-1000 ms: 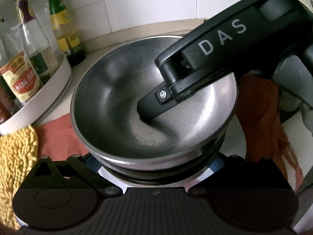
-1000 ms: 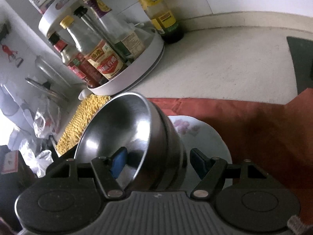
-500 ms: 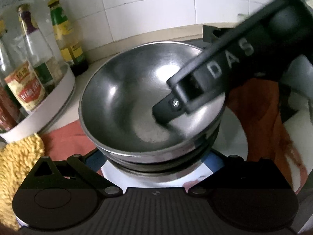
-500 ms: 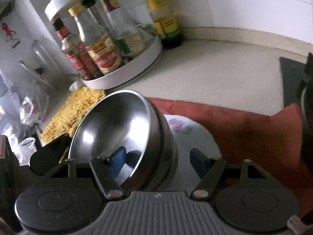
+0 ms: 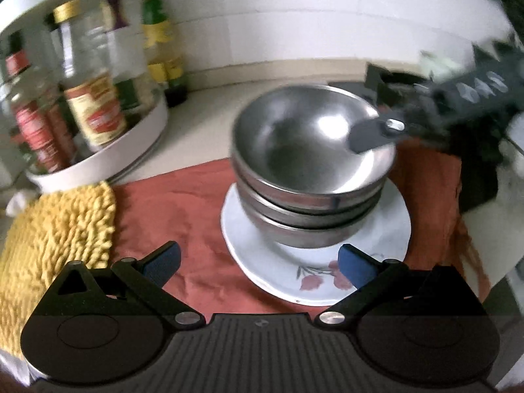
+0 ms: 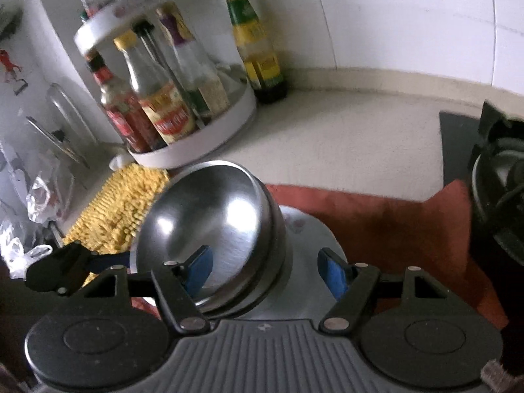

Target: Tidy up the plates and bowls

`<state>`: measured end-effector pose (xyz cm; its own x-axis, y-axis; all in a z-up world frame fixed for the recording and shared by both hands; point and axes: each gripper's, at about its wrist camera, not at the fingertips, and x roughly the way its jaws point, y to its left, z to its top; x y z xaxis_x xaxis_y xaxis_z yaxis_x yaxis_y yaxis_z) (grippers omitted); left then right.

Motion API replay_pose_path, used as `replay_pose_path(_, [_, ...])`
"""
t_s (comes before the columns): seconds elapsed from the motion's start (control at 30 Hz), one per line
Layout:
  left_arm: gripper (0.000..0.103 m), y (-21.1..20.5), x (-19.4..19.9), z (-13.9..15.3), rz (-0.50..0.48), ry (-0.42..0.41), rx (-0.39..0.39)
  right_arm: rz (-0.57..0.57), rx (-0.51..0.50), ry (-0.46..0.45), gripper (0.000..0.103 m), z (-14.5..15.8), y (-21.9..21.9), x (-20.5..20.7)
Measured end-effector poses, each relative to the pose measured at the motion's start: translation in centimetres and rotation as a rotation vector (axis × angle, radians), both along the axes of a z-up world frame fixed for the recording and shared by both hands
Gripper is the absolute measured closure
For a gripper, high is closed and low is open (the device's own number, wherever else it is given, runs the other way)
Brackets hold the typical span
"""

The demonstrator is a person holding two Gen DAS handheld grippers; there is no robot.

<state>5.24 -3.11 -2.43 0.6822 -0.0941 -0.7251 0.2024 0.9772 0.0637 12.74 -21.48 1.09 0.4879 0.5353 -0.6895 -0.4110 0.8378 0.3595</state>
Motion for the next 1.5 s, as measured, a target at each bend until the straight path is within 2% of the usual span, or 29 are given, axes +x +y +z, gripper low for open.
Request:
replay_pose_path(0.2, [0.0, 2.2, -1.9, 2.2, 0.186, -0.037, -0.152, -0.072, -0.016, -0.093, 0.035, 1.8, -1.4, -4.2])
replay_pose_path(0.37, [0.0, 2.6, -3.4, 3.1, 0.306, -0.072, -0.19, -0.171, -0.07, -0.201, 0.026, 1.9, -0.9, -8.2])
replay_pose_path(0.47, [0.0, 2.1, -4.2, 3.3, 0.326, -0.076, -0.175, -0.196, -0.062, -0.196, 0.021, 1.9, -0.4, -9.5])
replay_pose_path(0.8, [0.0, 1.3, -6.7, 3.5, 0.331, -0.084, -0.174, -0.257, -0.071, -0.183, 0.021, 1.3, -0.2, -12.0])
replay_pose_path(0.97, [0.0, 1.1, -7.5, 4.1, 0.359, -0.095, -0.131, -0.262, -0.078, -0.199, 0.02, 1.3, 0.2, -12.9])
replay_pose_path(1.17, [0.0, 1.2, -8.7, 4.9, 0.366, -0.149, -0.096, -0.273, -0.061, -0.2, 0.018, 1.5, 0.3, -13.6])
replay_pose_path(1.5, [0.0, 1.7, -9.6, 5.6, 0.385, -0.169, -0.071, -0.26, -0.038, -0.219, 0.018, 2.2, 0.9, -14.6])
